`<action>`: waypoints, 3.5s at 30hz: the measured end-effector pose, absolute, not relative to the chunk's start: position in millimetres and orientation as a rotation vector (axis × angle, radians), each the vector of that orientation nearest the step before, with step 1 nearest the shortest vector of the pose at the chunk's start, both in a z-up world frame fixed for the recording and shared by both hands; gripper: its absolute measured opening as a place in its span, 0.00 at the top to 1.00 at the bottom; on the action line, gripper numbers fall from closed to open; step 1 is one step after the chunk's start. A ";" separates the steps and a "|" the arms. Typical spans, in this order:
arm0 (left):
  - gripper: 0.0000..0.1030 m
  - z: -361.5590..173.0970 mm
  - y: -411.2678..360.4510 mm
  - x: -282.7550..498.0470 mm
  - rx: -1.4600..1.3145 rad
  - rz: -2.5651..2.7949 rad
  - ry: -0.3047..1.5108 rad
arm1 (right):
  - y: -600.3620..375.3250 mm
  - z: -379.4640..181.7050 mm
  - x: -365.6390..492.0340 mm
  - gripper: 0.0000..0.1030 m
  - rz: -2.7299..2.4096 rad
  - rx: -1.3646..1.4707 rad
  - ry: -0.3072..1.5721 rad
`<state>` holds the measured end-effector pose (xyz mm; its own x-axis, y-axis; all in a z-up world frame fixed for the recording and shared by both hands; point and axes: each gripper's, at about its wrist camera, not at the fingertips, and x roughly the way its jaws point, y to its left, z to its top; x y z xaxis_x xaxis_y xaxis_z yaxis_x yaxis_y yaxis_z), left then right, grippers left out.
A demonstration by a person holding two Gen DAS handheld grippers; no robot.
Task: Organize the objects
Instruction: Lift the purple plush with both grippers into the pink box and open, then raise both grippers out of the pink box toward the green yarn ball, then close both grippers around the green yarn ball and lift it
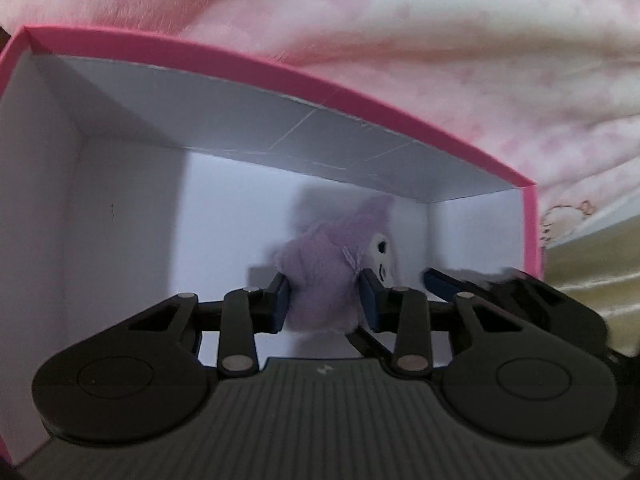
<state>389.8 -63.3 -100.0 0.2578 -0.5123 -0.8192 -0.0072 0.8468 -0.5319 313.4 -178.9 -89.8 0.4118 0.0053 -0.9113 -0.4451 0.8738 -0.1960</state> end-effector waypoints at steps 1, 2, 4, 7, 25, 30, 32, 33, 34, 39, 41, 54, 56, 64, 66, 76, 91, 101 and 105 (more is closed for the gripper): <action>0.66 -101.9 -65.6 389.3 -0.476 -0.358 1.284 | -178.5 -86.4 307.7 0.36 0.303 -0.446 1.104; 0.66 -103.3 -66.9 389.1 -0.483 -0.364 1.291 | -178.0 -83.6 302.1 0.38 0.313 -0.448 1.090; 0.66 -106.0 -73.6 389.4 -0.512 -0.363 1.301 | -176.8 -80.6 292.0 0.51 0.337 -0.459 1.062; 0.66 -104.9 -83.9 388.5 -0.509 -0.375 1.292 | -174.3 -83.0 283.3 0.79 0.357 -0.469 1.054; 0.50 -36.1 -74.9 332.4 -0.174 -0.433 1.110 | -201.5 -29.5 196.4 0.62 0.331 -0.071 0.949; 0.47 5.8 -51.2 290.2 -0.131 -0.456 1.077 | -226.4 -6.0 180.3 0.53 0.340 -0.022 0.968; 0.46 20.1 -46.4 271.3 -0.113 -0.465 1.073 | -238.8 8.9 158.4 0.51 0.342 -0.007 0.981; 0.46 28.9 -46.4 261.5 -0.102 -0.471 1.073 | -238.4 15.1 149.8 0.51 0.347 -0.001 0.989; 0.45 37.6 -47.3 251.8 -0.087 -0.479 1.075 | -246.5 17.6 145.1 0.50 0.351 0.000 0.990; 0.41 70.1 -36.3 211.6 -0.037 -0.529 1.076 | -252.8 39.0 119.2 0.43 0.367 0.020 0.993; 0.38 79.3 -35.4 196.0 -0.027 -0.553 1.078 | -250.6 43.4 110.9 0.40 0.379 0.039 1.012; 0.23 57.6 -21.8 126.0 0.077 -0.583 1.009 | -248.2 14.2 23.5 0.21 0.455 0.110 0.929; 0.23 43.5 -22.5 123.3 0.043 -0.593 1.007 | -248.9 1.6 16.2 0.21 0.451 0.145 0.930; 0.25 -13.0 -38.4 121.3 -0.097 -0.631 1.046 | -240.3 -55.2 0.8 0.20 0.382 0.091 0.883; 0.25 -24.0 -46.0 119.8 -0.077 -0.662 1.048 | -239.3 -66.0 -0.6 0.20 0.379 0.089 0.890; 0.34 -71.5 -53.4 112.5 -0.123 -0.744 1.073 | -241.2 -110.6 4.7 0.20 0.380 0.223 0.965; 0.50 -116.6 -46.9 111.4 -0.460 -0.816 1.246 | -217.4 -123.9 2.3 0.16 0.303 0.031 0.871; 0.42 -115.7 -54.4 107.7 -0.365 -0.730 1.149 | -221.2 -139.2 1.0 0.22 0.238 0.018 0.883; 0.46 -124.3 -57.9 103.4 -0.363 -0.747 1.116 | -213.9 -134.7 -1.1 0.30 0.254 -0.051 0.856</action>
<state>103.4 -57.9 -124.3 0.2342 -0.7002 -0.6744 0.3567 0.7072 -0.6104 -1.1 -213.9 -134.7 0.6272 0.2007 -0.7525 -0.2415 0.9687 0.0571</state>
